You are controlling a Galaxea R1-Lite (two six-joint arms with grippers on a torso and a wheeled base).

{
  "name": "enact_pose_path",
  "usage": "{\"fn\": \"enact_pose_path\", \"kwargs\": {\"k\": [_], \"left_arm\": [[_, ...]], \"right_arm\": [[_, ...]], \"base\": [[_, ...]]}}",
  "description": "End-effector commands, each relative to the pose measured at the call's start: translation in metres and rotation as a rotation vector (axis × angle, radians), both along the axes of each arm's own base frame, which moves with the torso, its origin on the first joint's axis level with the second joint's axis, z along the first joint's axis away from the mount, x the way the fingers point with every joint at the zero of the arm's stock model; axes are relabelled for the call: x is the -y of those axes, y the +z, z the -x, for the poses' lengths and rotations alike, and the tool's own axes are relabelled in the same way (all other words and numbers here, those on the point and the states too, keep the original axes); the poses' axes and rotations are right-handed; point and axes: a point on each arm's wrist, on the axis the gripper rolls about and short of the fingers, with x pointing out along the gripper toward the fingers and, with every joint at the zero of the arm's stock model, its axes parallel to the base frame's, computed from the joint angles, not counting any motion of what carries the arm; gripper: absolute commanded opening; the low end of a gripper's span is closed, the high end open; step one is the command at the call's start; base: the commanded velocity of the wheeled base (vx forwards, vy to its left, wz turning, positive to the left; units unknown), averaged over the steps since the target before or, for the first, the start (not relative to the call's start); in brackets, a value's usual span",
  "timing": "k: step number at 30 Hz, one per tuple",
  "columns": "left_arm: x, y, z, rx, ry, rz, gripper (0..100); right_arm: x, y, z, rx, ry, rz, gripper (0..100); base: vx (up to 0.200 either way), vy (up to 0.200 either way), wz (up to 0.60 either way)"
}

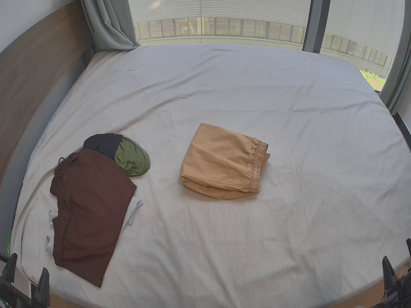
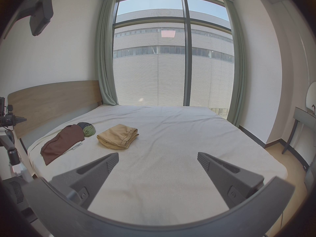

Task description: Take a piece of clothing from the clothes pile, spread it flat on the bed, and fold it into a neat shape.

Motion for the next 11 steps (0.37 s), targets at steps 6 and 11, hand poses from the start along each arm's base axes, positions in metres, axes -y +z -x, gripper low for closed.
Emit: {"fn": "enact_pose_path", "kwargs": {"k": [6,11], "left_arm": [[0.0001,-0.0054,0.0003,0.003,-0.002,0.003,100],[0.0001,-0.0056,0.0003,0.001,0.0,0.0,100]], "right_arm": [[0.0,-0.0054,-0.0005,-0.01,0.003,-0.016,100],[0.0,-0.0054,-0.0005,-0.01,0.003,-0.013,100]], "base": [[0.0,0.0,0.0],[0.0,0.0,0.0]]}}
